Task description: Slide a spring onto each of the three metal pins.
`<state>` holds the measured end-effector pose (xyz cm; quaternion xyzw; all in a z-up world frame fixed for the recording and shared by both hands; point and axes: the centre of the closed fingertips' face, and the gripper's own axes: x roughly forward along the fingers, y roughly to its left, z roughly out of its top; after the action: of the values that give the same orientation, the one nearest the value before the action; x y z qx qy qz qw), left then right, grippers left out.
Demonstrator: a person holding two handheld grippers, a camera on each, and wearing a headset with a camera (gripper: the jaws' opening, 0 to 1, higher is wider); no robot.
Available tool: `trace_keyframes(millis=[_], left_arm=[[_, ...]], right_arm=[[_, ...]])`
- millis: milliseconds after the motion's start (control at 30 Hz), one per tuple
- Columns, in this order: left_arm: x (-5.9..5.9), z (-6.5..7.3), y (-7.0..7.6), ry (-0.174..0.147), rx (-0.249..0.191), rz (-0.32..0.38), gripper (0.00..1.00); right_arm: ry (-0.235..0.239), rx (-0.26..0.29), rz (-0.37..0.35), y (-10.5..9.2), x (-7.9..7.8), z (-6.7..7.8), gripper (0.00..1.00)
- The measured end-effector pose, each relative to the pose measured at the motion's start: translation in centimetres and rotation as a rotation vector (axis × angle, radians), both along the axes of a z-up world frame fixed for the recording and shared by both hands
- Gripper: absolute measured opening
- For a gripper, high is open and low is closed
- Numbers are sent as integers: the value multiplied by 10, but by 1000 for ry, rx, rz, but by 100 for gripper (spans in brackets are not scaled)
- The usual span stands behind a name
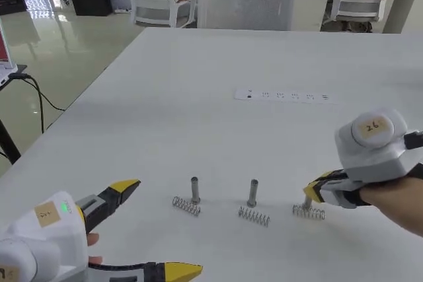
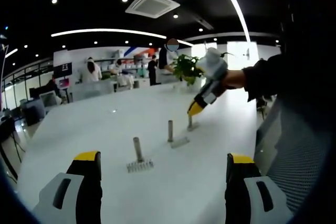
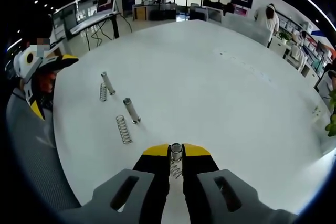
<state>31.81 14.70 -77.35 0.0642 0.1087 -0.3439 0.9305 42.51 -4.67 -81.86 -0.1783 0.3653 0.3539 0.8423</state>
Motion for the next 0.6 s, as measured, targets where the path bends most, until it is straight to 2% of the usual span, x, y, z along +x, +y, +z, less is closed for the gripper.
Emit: trace_keyframes(millis=[600], left_arm=[[0,0,0,-2,0,1,96]], right_arm=[[-10,-1,18,3,-5,0,5]])
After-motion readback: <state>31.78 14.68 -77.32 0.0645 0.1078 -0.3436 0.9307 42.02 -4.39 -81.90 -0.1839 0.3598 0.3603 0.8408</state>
